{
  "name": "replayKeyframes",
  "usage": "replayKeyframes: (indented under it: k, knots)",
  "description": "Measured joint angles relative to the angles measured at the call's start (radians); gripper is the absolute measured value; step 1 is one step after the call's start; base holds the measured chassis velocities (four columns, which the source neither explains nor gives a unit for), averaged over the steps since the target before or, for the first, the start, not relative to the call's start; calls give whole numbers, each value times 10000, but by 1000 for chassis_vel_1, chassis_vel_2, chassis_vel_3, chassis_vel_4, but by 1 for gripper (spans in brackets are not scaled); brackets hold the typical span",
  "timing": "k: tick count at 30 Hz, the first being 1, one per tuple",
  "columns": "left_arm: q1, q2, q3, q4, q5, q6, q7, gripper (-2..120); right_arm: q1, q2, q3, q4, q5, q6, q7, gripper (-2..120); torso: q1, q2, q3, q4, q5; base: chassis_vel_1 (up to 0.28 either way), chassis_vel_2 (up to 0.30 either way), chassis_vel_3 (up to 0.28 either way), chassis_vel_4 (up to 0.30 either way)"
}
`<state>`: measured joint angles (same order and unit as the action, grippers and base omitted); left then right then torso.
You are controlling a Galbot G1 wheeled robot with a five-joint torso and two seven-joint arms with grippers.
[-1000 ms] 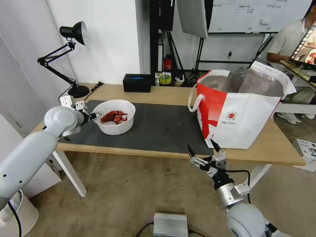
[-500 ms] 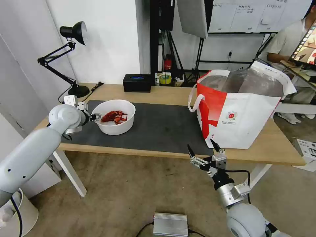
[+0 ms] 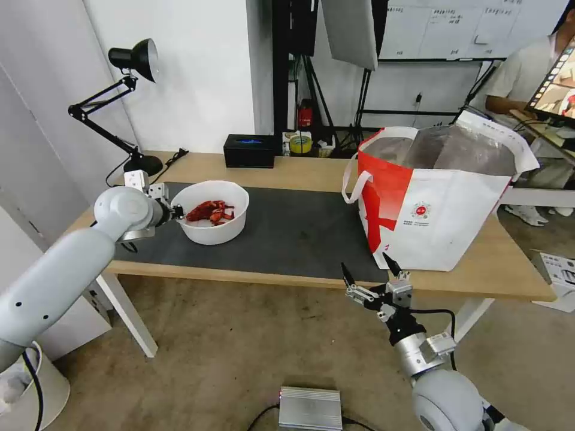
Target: Pick up the trash from the table and place it into the takeout bag.
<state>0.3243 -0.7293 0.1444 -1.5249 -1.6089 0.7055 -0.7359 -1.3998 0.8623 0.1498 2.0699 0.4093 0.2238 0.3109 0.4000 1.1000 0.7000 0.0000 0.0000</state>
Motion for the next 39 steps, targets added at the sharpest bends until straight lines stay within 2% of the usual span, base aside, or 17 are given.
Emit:
replayKeyframes:
  k: [1,6,14,27,30,39]
  knots:
    - [15,2,-3,-23,-1,-6,0,0,0,0,0,0,0,0,0,100,-1,0,0,-1,1,0,0,0,0]
    - [100,-13,-101,-105,-5,-125,-17,0,0,0,0,0,0,0,0,100,-1,0,0,1,0,0,0,0,0]
    - [98,-15,-330,-619,-276,-757,-54,0,0,0,0,0,0,0,0,100,-1,0,0,0,-2,0,0,0,0]
    - [-1424,-85,29,-1460,-1418,-1179,-780,0,0,0,0,0,0,0,0,100,-1,1,0,1,0,0,0,0,0]
    - [-2381,-438,539,-1692,-2034,-1313,-1165,0,0,0,0,0,0,0,0,100,-1,0,0,2,1,0,0,0,0]
    - [-4320,-1597,1521,-1749,-2733,-1459,-1717,0,0,0,0,0,0,0,0,100,0,0,0,-3,5,0,0,0,0]
